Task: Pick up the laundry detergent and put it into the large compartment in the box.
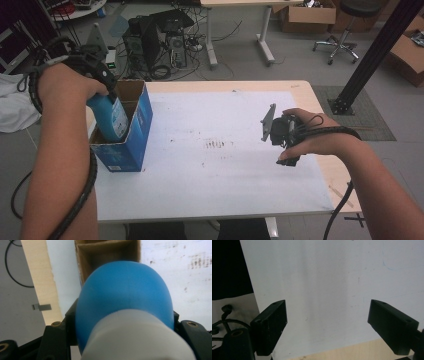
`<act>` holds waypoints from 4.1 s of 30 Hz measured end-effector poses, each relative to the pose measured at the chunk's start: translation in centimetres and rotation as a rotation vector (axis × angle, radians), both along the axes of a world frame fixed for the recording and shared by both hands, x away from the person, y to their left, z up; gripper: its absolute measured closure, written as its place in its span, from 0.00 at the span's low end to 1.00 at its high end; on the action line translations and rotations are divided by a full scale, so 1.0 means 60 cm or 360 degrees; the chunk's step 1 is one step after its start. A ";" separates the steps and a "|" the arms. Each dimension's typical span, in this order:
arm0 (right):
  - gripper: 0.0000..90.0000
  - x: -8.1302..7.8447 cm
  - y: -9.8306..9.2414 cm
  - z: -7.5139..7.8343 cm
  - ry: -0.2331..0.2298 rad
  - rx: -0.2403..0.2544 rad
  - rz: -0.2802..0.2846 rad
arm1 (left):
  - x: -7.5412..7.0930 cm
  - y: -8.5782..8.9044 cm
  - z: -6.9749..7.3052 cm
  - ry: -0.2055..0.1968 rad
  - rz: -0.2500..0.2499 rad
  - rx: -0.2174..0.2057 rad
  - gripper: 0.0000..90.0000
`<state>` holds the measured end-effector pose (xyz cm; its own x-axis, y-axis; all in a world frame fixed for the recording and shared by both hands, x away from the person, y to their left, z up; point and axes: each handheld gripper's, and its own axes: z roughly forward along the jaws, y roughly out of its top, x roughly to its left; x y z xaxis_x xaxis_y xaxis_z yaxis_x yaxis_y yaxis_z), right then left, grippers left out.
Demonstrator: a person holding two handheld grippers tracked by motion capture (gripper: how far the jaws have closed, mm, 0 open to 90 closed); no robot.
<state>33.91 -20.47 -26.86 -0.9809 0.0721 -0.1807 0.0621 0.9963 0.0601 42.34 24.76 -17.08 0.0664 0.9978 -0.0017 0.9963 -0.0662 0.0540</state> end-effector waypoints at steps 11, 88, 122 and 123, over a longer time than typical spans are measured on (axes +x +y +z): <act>0.18 0.001 0.003 -0.007 0.0004 0.0003 0.0005 | 0.002 0.009 -0.070 0.0021 0.0007 -0.0017 0.44; 0.18 -0.004 -0.002 -0.012 -0.0011 0.0004 -0.0011 | -0.006 -0.008 -0.168 -0.0007 -0.0084 0.0097 0.34; 0.18 -0.016 -0.002 0.006 -0.0033 0.0002 0.0013 | -0.033 -0.016 -0.100 -0.0076 -0.0129 0.0165 0.17; 0.18 -0.016 -0.002 0.006 -0.0033 -0.0001 0.0012 | -0.034 -0.016 -0.098 -0.0087 -0.0137 0.0171 0.17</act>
